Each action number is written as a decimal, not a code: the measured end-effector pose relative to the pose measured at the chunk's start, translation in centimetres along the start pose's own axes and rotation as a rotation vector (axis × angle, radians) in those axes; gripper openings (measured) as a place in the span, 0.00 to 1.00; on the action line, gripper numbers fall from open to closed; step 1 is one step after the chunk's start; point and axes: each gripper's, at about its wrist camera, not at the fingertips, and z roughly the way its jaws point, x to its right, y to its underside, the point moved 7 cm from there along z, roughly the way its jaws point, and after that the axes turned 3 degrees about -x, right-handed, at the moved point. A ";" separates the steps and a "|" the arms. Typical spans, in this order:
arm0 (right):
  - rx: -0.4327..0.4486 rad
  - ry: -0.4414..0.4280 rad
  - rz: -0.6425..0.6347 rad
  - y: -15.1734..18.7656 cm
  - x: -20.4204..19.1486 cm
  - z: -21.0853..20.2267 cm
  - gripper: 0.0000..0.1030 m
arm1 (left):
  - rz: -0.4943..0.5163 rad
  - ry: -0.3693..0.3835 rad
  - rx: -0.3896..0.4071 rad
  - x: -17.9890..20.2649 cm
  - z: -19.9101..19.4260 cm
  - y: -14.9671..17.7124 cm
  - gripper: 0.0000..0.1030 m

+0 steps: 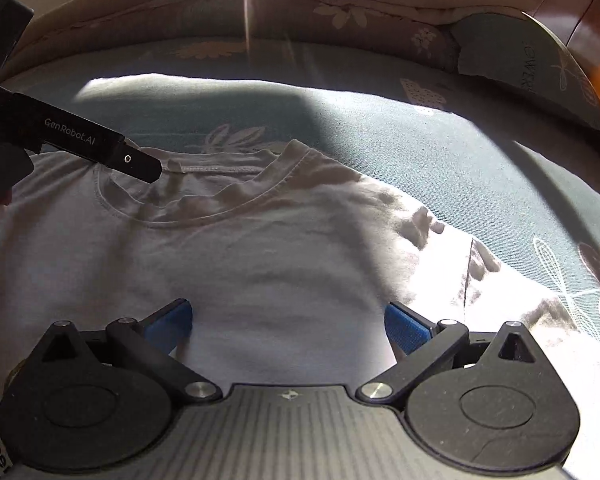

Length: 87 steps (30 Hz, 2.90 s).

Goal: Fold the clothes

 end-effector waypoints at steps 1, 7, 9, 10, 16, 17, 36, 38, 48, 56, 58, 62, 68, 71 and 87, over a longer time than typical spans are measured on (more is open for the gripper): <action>0.003 0.005 0.004 0.0 0.0 0.0 1.00 | -0.003 0.003 -0.005 -0.1 -0.2 -0.1 0.99; 0.008 0.023 0.023 0.0 -0.1 0.0 1.00 | -0.029 0.036 0.014 -0.4 -4.0 1.3 0.99; 0.016 0.026 0.025 0.0 -0.2 0.0 1.00 | -0.028 0.027 -0.011 -0.8 -3.5 2.1 0.99; 0.022 0.027 0.024 0.0 -0.2 0.0 1.00 | -0.030 0.021 -0.028 -1.2 -2.9 2.3 0.99; 0.016 0.016 0.029 -0.2 0.0 0.0 1.00 | -0.075 0.001 -0.003 -2.4 -3.0 0.2 0.99; 0.005 0.009 0.034 -0.4 0.1 0.0 1.00 | -0.083 -0.003 0.002 -2.6 -3.0 -0.1 0.99; -0.027 -0.004 0.028 -8.6 1.4 6.3 1.00 | -0.120 -0.154 -0.069 -6.0 -4.5 3.0 0.99; -0.034 0.000 0.009 -8.6 1.3 5.3 1.00 | -0.153 -0.130 -0.065 -6.0 -5.2 2.5 0.99; -0.166 -0.047 0.046 -1.2 -0.4 -0.7 1.00 | -0.140 -0.063 -0.073 -3.0 -5.3 4.7 0.99; -0.205 -0.012 0.006 -1.6 0.3 1.4 1.00 | -0.122 -0.089 -0.063 -2.8 -4.4 0.8 0.99; -0.223 -0.009 0.006 -1.7 0.4 1.7 1.00 | -0.099 -0.078 -0.076 -1.7 -5.6 0.8 0.99; -0.245 -0.009 0.008 -1.7 0.5 1.7 1.00 | -0.070 -0.064 -0.135 0.0 -7.8 2.7 0.99; -0.227 -0.009 -0.003 -1.6 0.5 1.6 1.00 | -0.092 -0.100 -0.220 1.1 -11.7 9.0 0.99; -0.227 -0.018 -0.011 -1.6 0.5 1.5 1.00 | -0.084 -0.108 -0.278 2.0 -12.3 12.6 0.99; -0.301 -0.186 -0.085 6.3 -3.4 -8.3 1.00 | -0.020 -0.139 -0.269 3.9 -11.7 17.5 0.99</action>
